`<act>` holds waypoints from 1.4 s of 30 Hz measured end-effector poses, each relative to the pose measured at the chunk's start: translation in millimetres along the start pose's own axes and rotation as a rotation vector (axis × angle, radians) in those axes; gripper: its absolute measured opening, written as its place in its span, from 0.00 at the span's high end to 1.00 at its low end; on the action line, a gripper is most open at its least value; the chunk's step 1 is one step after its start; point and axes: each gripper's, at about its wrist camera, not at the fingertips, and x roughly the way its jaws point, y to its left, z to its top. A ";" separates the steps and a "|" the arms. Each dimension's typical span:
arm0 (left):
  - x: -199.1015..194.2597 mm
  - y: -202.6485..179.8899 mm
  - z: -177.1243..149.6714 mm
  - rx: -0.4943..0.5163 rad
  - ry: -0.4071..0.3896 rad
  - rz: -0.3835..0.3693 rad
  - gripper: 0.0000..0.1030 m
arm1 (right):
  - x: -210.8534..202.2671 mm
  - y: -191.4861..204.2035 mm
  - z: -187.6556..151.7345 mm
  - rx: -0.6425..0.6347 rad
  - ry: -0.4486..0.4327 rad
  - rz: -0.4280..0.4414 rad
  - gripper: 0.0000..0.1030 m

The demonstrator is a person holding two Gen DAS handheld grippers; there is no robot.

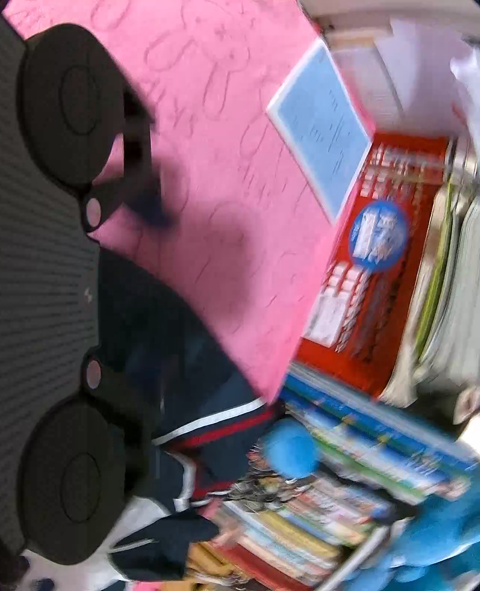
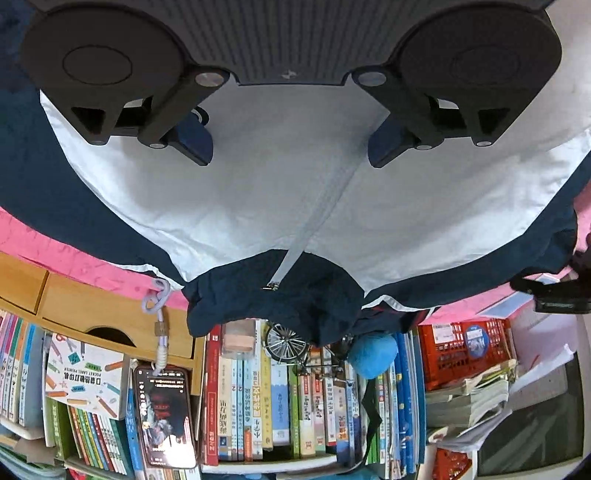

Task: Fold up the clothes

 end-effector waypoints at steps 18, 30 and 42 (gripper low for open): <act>-182.6 -106.2 -172.5 0.940 0.040 -0.695 0.59 | -2.2 -4.1 1.8 0.029 0.000 0.021 0.07; -21.8 -20.0 -94.2 -0.056 0.199 -0.270 0.56 | -2.7 -7.6 1.4 0.053 -0.005 0.041 0.05; -103.5 -184.8 -130.4 0.562 0.072 -0.622 0.56 | -73.3 -82.3 -2.5 0.156 -0.055 -0.070 0.20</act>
